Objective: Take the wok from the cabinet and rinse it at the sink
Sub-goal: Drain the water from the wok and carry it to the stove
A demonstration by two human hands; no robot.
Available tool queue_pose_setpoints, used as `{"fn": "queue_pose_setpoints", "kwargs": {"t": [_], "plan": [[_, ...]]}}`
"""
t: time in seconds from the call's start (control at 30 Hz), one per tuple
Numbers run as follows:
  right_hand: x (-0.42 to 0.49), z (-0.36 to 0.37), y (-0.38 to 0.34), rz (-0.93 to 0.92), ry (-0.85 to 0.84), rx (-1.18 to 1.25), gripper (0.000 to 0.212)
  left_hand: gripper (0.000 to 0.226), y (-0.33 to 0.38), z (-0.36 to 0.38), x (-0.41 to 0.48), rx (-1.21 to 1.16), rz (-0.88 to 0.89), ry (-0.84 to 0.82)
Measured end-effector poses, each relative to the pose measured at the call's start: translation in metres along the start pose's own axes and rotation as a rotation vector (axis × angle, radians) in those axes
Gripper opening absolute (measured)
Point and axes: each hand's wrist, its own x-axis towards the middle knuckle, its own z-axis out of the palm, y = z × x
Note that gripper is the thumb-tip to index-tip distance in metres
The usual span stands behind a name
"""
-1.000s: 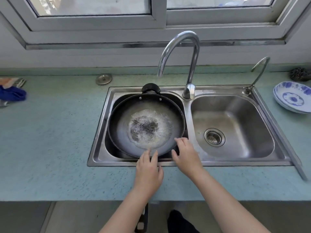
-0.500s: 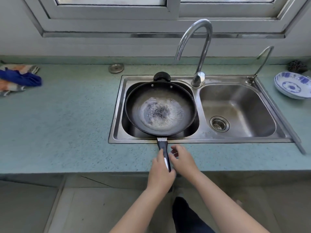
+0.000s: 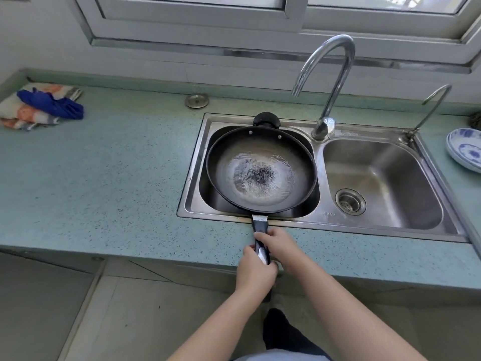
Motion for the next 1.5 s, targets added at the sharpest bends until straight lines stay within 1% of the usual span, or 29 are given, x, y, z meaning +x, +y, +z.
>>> {"fn": "queue_pose_setpoints", "kwargs": {"t": [0.03, 0.1, 0.3, 0.37, 0.5, 0.6, 0.63, 0.67, 0.7, 0.73, 0.8, 0.87, 0.97, 1.07, 1.17, 1.2, 1.27, 1.3, 1.33, 1.4, 1.43, 1.5], "plan": [[0.0, 0.001, -0.002, 0.049, -0.055, 0.102, 0.016, 0.043, 0.001, 0.0, 0.001, 0.006, -0.008, 0.004], [0.003, 0.004, -0.003, 0.14, -0.139, 0.243, 0.014, 0.037, 0.002, 0.0, 0.003, -0.022, -0.019, -0.002], [0.011, 0.006, -0.002, 0.325, -0.306, 0.613, 0.027, 0.029, -0.002, -0.009, 0.006, -0.136, -0.031, -0.062], [0.013, 0.006, -0.002, 0.339, -0.338, 0.662, 0.029, 0.023, -0.006, -0.015, 0.006, -0.191, -0.024, -0.104], [0.017, 0.003, 0.002, 0.329, -0.383, 0.817, 0.023, 0.016, -0.012, -0.023, 0.007, -0.317, -0.027, -0.161], [0.016, -0.002, 0.004, 0.273, -0.497, 0.791, 0.012, 0.016, -0.015, -0.03, 0.009, -0.398, -0.034, -0.203], [0.016, -0.002, 0.005, 0.242, -0.529, 0.782, 0.019, 0.016, -0.016, -0.033, 0.009, -0.412, -0.033, -0.22], [0.017, -0.003, 0.005, 0.218, -0.556, 0.775, 0.033, 0.014, -0.017, -0.035, 0.01, -0.424, -0.035, -0.238], [0.017, -0.003, 0.006, 0.201, -0.57, 0.758, 0.04, 0.012, -0.018, -0.037, 0.011, -0.435, -0.04, -0.257], [0.016, -0.002, 0.006, 0.188, -0.574, 0.738, 0.041, 0.011, -0.018, -0.039, 0.012, -0.448, -0.046, -0.278], [0.016, -0.002, 0.006, 0.158, -0.551, 0.698, 0.028, 0.021, -0.019, -0.041, 0.013, -0.495, -0.076, -0.316], [0.012, -0.001, 0.001, 0.128, -0.507, 0.662, 0.018, 0.021, -0.019, -0.043, 0.014, -0.561, -0.105, -0.352], [0.004, 0.003, -0.008, 0.095, -0.457, 0.642, 0.014, 0.018, -0.016, -0.048, 0.012, -0.653, -0.119, -0.397], [0.0, 0.005, -0.013, 0.092, -0.409, 0.607, 0.021, 0.018, -0.013, -0.051, 0.009, -0.69, -0.128, -0.421], [-0.002, 0.007, -0.014, 0.081, -0.389, 0.592, 0.022, 0.012, -0.012, -0.055, 0.006, -0.648, -0.152, -0.427], [-0.003, 0.008, -0.014, 0.084, -0.385, 0.598, 0.022, 0.011, -0.01, -0.059, 0.005, -0.596, -0.16, -0.433], [-0.003, 0.01, -0.014, 0.095, -0.375, 0.611, 0.023, 0.005, -0.004, -0.062, 0.006, -0.4, -0.159, -0.418], [-0.003, 0.011, -0.015, 0.1, -0.373, 0.611, 0.022, 0.006, -0.001, -0.062, 0.007, -0.275, -0.145, -0.371], [-0.003, 0.012, -0.016, 0.105, -0.371, 0.608, 0.021, 0.015, 0.002, -0.059, 0.008, -0.143, -0.123, -0.283], [-0.004, 0.014, -0.018, 0.112, -0.365, 0.602, 0.018, 0.029, 0.004, -0.051, 0.009, 0.095, -0.064, -0.036], [-0.004, 0.014, -0.019, 0.114, -0.359, 0.599, 0.017, 0.031, 0.003, -0.046, 0.007, 0.12, -0.04, 0.042], [-0.007, 0.014, -0.02, 0.12, -0.347, 0.589, 0.014, 0.032, 0.0, -0.039, 0.007, 0.054, -0.009, 0.078]]}}
